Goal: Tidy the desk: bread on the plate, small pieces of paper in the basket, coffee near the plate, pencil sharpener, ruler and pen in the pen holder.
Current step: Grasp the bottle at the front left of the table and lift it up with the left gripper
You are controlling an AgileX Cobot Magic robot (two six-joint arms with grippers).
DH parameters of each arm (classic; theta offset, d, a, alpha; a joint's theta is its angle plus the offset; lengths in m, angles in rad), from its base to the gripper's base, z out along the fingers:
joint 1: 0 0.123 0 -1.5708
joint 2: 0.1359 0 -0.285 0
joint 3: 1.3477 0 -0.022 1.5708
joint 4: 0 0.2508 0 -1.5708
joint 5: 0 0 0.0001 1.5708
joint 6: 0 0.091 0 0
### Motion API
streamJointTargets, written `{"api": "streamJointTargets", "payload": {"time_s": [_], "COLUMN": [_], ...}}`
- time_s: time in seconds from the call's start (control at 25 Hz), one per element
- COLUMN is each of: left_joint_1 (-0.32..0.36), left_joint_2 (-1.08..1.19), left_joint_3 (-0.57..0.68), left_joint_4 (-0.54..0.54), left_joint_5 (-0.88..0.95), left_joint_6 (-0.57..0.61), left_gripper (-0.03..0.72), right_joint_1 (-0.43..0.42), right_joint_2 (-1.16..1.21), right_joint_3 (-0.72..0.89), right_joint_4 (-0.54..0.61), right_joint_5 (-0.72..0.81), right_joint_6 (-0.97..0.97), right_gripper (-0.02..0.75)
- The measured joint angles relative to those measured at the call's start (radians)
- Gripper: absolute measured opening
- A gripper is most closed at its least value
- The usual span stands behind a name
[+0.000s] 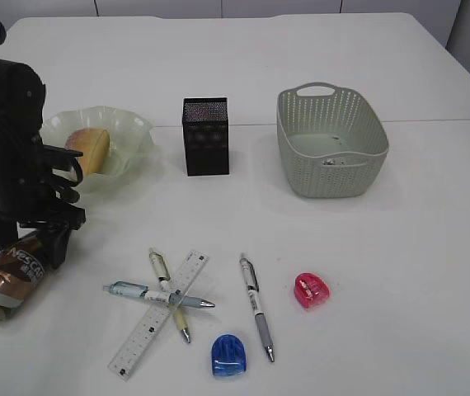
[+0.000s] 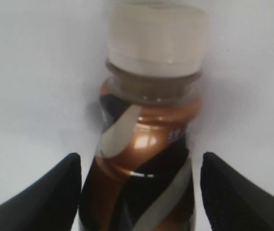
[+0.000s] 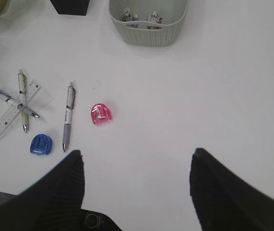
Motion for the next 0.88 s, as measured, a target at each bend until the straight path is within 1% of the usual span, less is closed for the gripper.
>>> {"api": "streamJointTargets", "payload": {"time_s": [0.32,0.44,0.56,0.64,0.88], "left_joint_1": [0.000,0.000,0.000,0.000,0.000], "left_joint_2": [0.008,0.008,0.008,0.008,0.010], "left_joint_3": [0.000,0.000,0.000,0.000,0.000], "left_joint_4": [-0.001,-0.001,0.001,0.005,0.015], "left_joint_5": [0.000,0.004,0.024,0.033,0.053], "left_joint_6": [0.000,0.000,0.000,0.000,0.000], "left_gripper": [0.557,0.502,0.380,0.334,0.322], "right_joint_1": [0.000,0.000,0.000,0.000,0.000], "right_joint_2": [0.000,0.000,0.000,0.000,0.000], "right_joint_3": [0.000,0.000,0.000,0.000,0.000], "right_joint_4": [0.002,0.002,0.002,0.002,0.011], "right_joint_5": [0.000,0.002,0.002,0.002,0.002], "right_joint_6": [0.000,0.004,0.008,0.008,0.008], "right_gripper": [0.504,0.504,0.504,0.504,0.504]}}
